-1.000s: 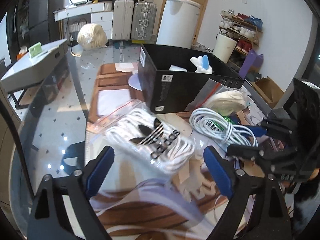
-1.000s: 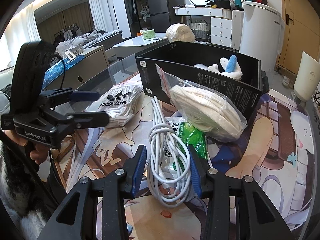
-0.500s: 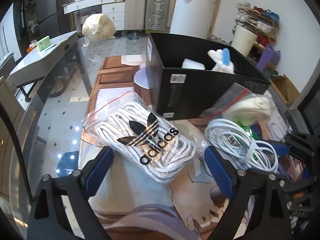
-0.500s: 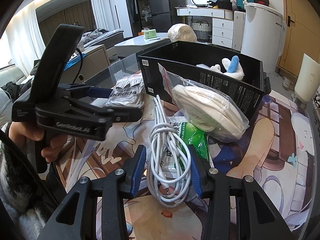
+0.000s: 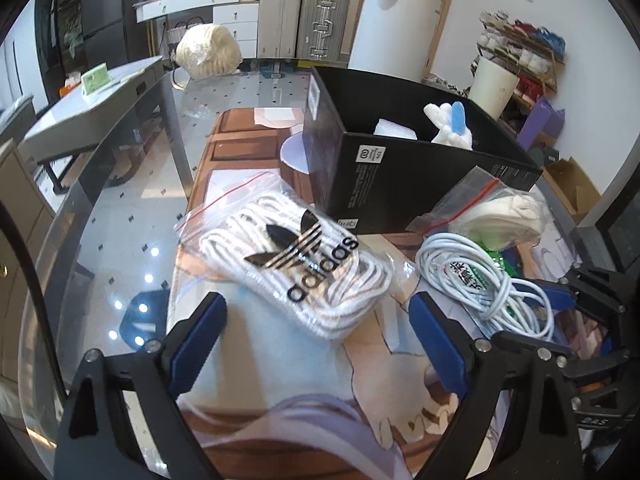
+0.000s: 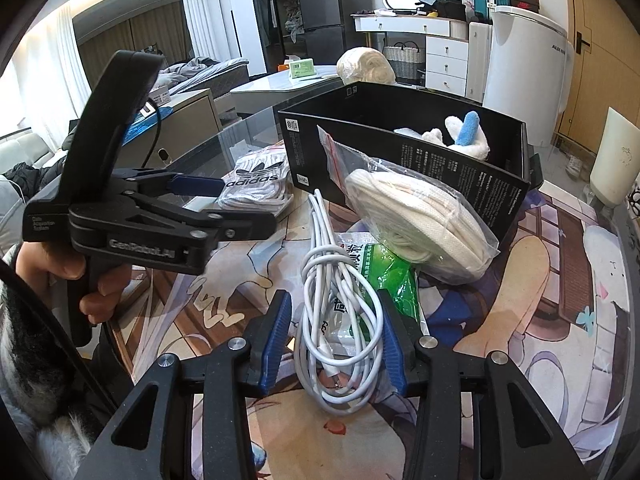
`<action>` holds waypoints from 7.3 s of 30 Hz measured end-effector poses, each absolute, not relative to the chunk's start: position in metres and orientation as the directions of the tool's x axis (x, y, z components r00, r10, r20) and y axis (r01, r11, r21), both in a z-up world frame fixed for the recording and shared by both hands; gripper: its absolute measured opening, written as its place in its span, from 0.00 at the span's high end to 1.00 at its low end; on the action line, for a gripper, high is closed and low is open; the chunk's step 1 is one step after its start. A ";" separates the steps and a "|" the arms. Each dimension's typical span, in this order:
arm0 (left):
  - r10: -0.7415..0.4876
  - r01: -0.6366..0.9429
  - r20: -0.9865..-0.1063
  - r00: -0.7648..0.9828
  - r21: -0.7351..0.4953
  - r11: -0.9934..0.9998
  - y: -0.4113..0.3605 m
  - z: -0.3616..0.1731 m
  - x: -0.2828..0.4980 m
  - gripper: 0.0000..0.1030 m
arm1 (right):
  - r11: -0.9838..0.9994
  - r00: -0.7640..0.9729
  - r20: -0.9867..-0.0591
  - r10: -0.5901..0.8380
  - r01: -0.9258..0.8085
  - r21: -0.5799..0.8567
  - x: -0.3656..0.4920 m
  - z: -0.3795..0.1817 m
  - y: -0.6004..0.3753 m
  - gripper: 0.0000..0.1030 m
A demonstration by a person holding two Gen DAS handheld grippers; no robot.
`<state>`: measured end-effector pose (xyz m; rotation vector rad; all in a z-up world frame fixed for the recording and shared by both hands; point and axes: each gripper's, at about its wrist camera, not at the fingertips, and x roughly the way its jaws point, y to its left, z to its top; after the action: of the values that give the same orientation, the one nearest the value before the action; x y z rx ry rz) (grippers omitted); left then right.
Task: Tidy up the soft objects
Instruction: 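Grasp the clear adidas bag of white laces with left gripper while right holds the cable, then lift the adidas bag with left gripper while right lifts the cable coil toward the black box, then lower the adidas bag into the black box with left gripper while right releases the cable there, then withdraw both open grippers from the box toward the items on the mat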
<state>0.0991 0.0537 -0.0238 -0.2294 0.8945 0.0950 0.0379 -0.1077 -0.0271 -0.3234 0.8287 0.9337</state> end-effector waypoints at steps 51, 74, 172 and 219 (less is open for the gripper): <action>0.004 -0.213 -0.664 0.748 -0.234 0.949 0.077 0.001 0.074 0.57 | 0.564 0.385 -0.698 0.604 -0.825 0.033 0.028 -0.015 -0.101 0.68; -0.045 -0.096 -0.548 0.835 -0.225 0.970 0.066 0.045 0.068 0.57 | 0.568 0.405 -0.502 0.764 -0.791 0.226 0.041 0.037 -0.149 0.68; -0.097 0.011 -0.539 0.836 -0.160 0.987 0.051 0.043 0.100 0.00 | 0.696 0.532 -0.557 0.638 -0.708 0.120 0.098 0.043 -0.149 0.09; -0.053 -0.068 -0.564 0.824 -0.192 0.979 0.047 0.000 0.058 0.00 | 0.780 0.488 -0.676 0.552 -0.590 0.210 0.088 0.000 -0.132 0.01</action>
<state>0.0577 0.0472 -0.0002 -0.2082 0.6034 0.0081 0.0876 -0.1323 0.0000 -0.0527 0.8020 0.6942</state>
